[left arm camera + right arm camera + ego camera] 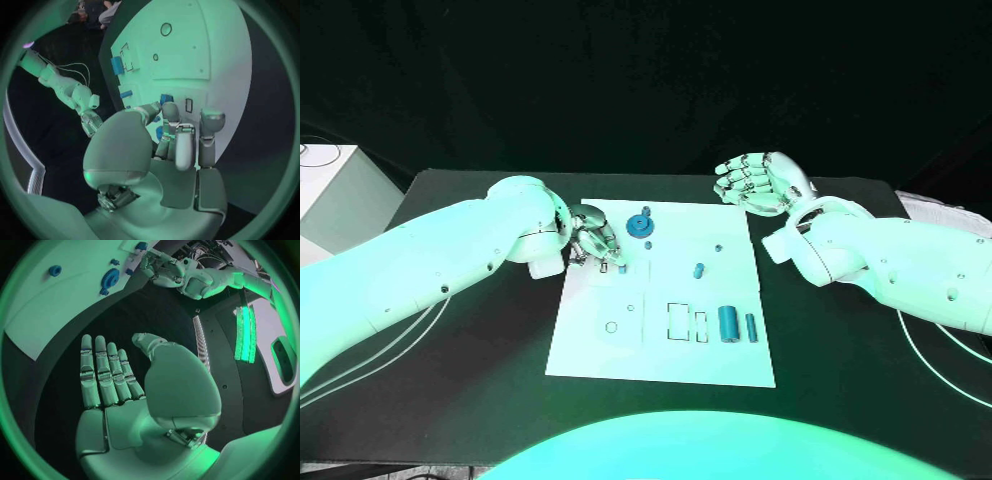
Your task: Assemble the parts on the task board
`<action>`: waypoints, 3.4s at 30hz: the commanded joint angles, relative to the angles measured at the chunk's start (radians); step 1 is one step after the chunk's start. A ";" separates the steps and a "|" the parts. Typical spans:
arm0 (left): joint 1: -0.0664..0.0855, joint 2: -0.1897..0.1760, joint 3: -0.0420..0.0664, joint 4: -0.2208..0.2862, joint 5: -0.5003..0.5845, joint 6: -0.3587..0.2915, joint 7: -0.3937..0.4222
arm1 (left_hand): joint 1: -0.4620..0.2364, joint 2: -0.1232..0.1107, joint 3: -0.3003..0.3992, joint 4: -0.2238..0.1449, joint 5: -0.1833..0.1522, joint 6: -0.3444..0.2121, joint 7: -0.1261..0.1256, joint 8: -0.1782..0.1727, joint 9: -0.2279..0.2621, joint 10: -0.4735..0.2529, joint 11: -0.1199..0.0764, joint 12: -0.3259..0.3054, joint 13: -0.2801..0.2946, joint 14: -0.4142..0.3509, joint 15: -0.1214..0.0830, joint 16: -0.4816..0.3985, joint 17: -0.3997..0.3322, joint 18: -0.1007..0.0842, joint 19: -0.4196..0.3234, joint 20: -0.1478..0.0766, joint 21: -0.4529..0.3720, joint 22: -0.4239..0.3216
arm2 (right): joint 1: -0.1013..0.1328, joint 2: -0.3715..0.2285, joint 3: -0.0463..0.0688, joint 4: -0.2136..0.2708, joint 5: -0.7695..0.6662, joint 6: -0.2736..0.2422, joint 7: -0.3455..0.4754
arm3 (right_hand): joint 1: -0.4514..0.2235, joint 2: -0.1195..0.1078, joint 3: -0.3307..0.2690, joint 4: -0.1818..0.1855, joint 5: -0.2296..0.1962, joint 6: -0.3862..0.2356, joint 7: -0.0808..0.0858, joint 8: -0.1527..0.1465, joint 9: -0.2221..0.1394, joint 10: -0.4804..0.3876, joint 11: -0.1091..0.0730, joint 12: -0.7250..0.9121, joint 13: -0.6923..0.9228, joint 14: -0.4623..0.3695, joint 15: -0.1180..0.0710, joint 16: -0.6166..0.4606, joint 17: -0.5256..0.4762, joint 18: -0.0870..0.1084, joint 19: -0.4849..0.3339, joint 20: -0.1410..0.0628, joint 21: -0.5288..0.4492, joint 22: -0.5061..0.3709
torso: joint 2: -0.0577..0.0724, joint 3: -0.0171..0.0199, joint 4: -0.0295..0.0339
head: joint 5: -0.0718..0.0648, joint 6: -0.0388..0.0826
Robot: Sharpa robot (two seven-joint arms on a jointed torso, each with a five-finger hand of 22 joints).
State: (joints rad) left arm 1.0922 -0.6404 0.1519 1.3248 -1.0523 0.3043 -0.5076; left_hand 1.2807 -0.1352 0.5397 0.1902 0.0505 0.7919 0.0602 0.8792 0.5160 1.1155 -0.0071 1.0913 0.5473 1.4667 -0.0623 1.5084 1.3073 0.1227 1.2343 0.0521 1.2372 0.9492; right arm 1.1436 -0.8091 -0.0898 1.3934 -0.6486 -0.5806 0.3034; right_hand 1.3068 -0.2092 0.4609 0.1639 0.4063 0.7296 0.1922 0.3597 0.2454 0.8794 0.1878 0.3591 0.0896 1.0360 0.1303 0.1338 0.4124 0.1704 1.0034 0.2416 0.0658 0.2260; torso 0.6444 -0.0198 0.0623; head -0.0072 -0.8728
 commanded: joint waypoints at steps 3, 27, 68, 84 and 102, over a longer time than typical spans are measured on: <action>-0.001 0.006 0.001 -0.003 -0.014 -0.002 0.013 | 0.010 0.003 0.000 -0.004 0.003 0.005 0.000 0.001 0.000 0.007 -0.002 0.006 0.003 0.064 0.000 0.007 0.155 0.001 0.009 -0.001 0.002 0.002 | 0.000 0.001 0.000 0.001 -0.002 0.013 0.009 | -0.006 0.002 0.000 -0.006 0.005 0.009 0.061 -0.005 -0.001 0.004 0.002 -0.003 -0.001 0.003 0.006 -0.001 -0.001 0.013 -0.006 0.001 -0.001 -0.001 | 0.000 0.0004 0.0001 | 0.000 0.000; -0.006 0.023 0.001 -0.028 -0.048 -0.013 0.010 | 0.049 0.022 0.061 -0.035 0.003 -0.001 -0.001 -0.001 -0.001 0.019 -0.004 0.004 0.003 0.068 -0.002 0.012 0.164 -0.002 0.019 -0.004 0.010 0.016 | 0.000 0.001 0.000 0.002 -0.002 0.012 0.010 | -0.006 0.002 0.000 -0.006 0.005 0.009 0.061 -0.005 -0.001 0.004 0.002 -0.003 -0.001 0.003 0.006 -0.001 -0.001 0.013 -0.006 0.001 -0.001 -0.001 | 0.000 -0.0002 0.0001 | -0.003 0.000; -0.007 0.017 0.002 -0.021 -0.035 -0.016 0.011 | 0.042 0.028 0.075 -0.033 0.002 -0.002 0.002 0.003 0.001 0.020 -0.001 0.001 -0.002 0.069 0.000 0.012 0.165 -0.003 0.020 -0.003 0.012 0.019 | 0.000 0.000 0.000 0.001 -0.002 0.013 0.010 | -0.006 0.004 0.002 -0.008 0.005 0.010 0.061 -0.005 -0.003 0.005 0.001 -0.002 -0.005 0.004 0.006 -0.003 -0.004 0.013 -0.005 0.001 0.000 -0.007 | 0.000 0.0001 0.0003 | -0.003 0.000; -0.007 -0.021 0.070 0.007 0.055 0.031 0.002 | -0.061 -0.020 0.020 0.039 0.002 -0.040 0.024 -0.015 -0.007 -0.043 0.017 -0.032 -0.066 0.038 0.013 -0.026 0.097 0.012 -0.028 0.008 -0.040 -0.061 | 0.000 -0.001 0.000 0.000 -0.002 0.012 0.011 | -0.006 0.004 0.002 -0.008 0.005 0.010 0.061 -0.005 -0.003 0.005 0.001 -0.002 -0.005 0.004 0.006 -0.003 -0.004 0.013 -0.005 0.001 0.000 -0.007 | -0.001 0.0005 0.0008 | -0.004 0.000; 0.025 -0.004 0.145 -0.117 -0.089 -0.006 0.016 | -0.080 -0.009 -0.032 0.098 0.004 -0.093 0.060 -0.065 -0.042 -0.078 0.049 -0.028 -0.071 0.008 0.039 -0.065 0.029 0.023 -0.060 0.032 -0.083 -0.122 | 0.000 -0.001 0.000 -0.001 -0.001 0.011 0.010 | -0.006 0.004 0.002 -0.008 0.005 0.010 0.061 -0.005 -0.003 0.005 0.001 -0.002 -0.005 0.004 0.006 -0.003 -0.004 0.013 -0.005 0.001 0.000 -0.007 | 0.002 0.0006 -0.0016 | 0.010 0.000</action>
State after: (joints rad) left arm 1.1156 -0.6487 0.2961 1.2161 -1.0787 0.3179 -0.5084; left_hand 1.2050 -0.1474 0.5086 0.2823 0.0507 0.7059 0.1212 0.8186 0.4748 1.0456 0.0417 1.0650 0.4775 1.4647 -0.0313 1.4475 1.3073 0.1386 1.1817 0.0831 1.1583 0.8273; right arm 1.1437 -0.8105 -0.0898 1.3911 -0.6481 -0.5794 0.3035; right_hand 1.3068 -0.2093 0.4636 0.1612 0.4063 0.7296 0.1922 0.3597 0.2438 0.8787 0.1871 0.3591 0.0853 1.0395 0.1338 0.1338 0.4093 0.1705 1.0034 0.2416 0.0658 0.2197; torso 0.6449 -0.0192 0.0622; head 0.0010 -0.8728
